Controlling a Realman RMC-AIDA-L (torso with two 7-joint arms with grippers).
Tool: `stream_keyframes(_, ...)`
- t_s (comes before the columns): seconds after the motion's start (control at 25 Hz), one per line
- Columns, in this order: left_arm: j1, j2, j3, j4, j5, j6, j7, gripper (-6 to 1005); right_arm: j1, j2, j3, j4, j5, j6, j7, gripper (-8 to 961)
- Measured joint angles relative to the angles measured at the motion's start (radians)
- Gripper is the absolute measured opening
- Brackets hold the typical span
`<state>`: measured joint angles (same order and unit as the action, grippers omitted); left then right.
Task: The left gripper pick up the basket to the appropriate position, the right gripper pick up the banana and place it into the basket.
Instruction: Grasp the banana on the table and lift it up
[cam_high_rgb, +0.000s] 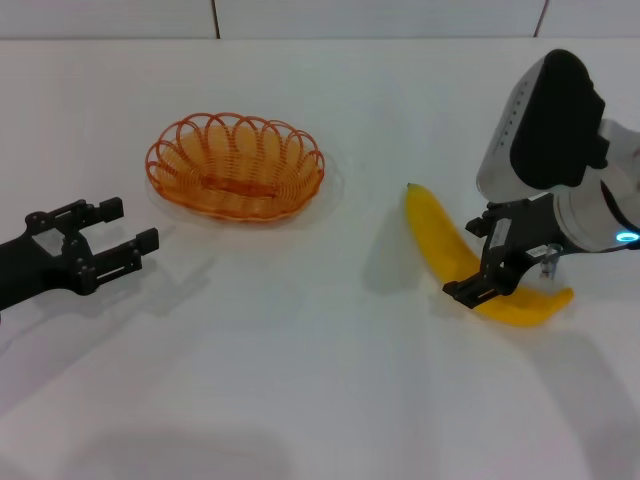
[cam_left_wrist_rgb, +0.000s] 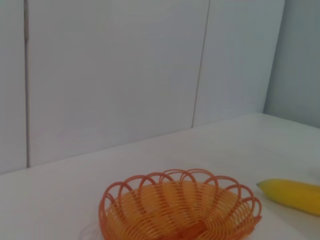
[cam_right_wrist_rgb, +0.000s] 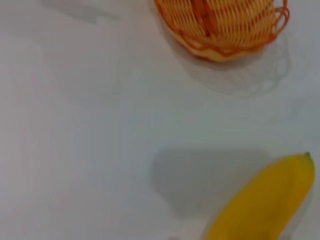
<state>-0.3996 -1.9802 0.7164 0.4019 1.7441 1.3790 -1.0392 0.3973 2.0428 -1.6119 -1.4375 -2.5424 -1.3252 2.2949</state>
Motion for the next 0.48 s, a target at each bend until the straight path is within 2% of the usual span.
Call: stream_keyframes(0.48,-0.003,0.0,0.0,0.0,0.0,0.0,-0.003,700,0.029,-0.001,-0.009,0.045,-0.009,0.004,0.012,875)
